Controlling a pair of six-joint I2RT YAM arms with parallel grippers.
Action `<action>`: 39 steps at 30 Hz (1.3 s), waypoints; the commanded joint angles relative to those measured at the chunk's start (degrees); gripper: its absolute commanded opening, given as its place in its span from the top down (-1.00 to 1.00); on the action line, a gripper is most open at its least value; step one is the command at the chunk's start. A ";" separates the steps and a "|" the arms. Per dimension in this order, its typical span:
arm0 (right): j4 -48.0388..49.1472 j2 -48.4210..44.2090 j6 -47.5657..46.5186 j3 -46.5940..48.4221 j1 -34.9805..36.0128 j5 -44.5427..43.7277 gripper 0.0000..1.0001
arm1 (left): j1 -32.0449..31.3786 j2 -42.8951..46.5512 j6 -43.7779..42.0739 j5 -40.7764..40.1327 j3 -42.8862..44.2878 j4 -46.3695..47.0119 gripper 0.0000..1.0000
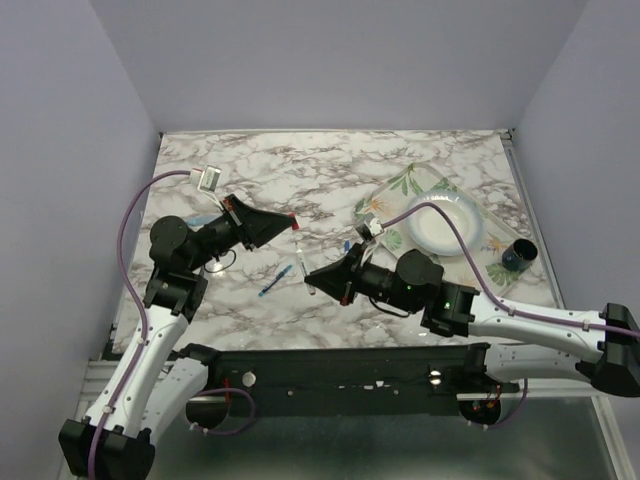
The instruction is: Insert the pens into the pen caps
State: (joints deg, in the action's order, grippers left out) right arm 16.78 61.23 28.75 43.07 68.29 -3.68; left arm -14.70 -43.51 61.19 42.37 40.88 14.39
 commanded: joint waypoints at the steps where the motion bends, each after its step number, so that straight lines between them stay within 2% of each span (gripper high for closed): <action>1: 0.54 1.52 0.16 2.98 0.35 -1.59 0.99 | 0.02 0.97 0.60 2.28 -1.24 1.34 1.00; 39: -1.39 2.93 2.45 2.11 0.35 -3.70 0.99 | 0.02 3.08 -3.44 -2.55 1.22 -6.75 1.00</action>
State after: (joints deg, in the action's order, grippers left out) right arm 16.60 63.92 30.57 44.99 68.29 -5.52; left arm -14.70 -41.15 58.28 40.84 40.14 7.97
